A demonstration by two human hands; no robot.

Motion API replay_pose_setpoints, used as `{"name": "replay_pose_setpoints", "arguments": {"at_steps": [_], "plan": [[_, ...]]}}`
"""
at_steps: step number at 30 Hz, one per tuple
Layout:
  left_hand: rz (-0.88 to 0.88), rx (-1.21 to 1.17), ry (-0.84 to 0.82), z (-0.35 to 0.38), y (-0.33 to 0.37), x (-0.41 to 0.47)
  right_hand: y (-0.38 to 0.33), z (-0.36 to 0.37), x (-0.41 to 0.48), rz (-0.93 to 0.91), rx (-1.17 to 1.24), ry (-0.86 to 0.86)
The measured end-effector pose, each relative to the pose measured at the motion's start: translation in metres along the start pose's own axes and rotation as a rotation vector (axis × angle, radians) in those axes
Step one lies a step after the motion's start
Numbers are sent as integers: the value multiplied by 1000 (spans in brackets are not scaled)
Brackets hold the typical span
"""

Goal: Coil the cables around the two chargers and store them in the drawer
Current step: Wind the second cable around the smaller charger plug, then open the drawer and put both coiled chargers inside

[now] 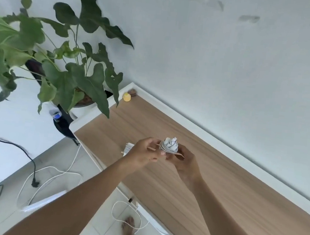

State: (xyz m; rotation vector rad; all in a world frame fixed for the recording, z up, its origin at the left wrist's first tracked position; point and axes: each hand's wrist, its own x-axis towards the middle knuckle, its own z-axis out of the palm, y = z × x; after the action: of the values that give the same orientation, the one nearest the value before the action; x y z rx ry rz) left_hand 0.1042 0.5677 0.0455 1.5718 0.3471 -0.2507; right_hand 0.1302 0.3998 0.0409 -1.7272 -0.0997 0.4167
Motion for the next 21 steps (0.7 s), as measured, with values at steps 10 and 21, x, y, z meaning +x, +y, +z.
{"name": "replay_pose_setpoints", "arguments": {"at_steps": [10,21], "plan": [[-170,30,147,-15,-104,39,80,48,44,201,-263,-52],[-41,216,98,-21,-140,50,106,65,57,284,-267,43]]}}
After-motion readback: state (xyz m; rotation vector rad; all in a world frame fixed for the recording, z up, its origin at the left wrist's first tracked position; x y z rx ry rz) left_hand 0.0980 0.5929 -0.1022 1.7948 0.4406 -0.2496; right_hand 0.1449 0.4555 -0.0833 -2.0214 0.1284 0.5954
